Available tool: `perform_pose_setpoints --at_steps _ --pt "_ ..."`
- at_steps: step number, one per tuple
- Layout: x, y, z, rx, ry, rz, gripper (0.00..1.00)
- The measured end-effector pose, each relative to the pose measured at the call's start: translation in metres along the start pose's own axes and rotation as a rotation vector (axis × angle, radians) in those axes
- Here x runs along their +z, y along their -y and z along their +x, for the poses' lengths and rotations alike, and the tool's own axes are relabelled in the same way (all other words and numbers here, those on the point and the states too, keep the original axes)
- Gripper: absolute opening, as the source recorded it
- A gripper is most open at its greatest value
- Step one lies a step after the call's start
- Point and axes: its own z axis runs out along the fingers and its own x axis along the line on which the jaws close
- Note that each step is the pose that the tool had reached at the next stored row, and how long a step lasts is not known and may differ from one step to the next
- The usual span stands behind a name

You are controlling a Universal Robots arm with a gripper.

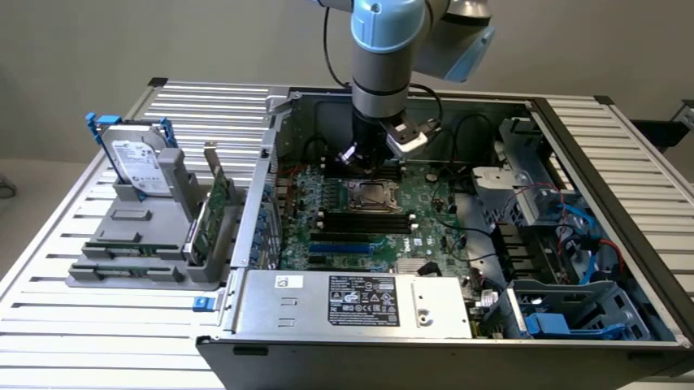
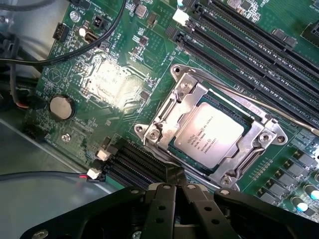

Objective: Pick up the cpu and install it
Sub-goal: 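Install the first cpu locking lever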

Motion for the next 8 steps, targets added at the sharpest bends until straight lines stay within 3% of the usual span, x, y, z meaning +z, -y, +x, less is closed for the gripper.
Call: perform_pose_setpoints --at_steps 8 --pt "0.0001 0.0001 0.0003 0.000 0.0001 0.0000 0.11"
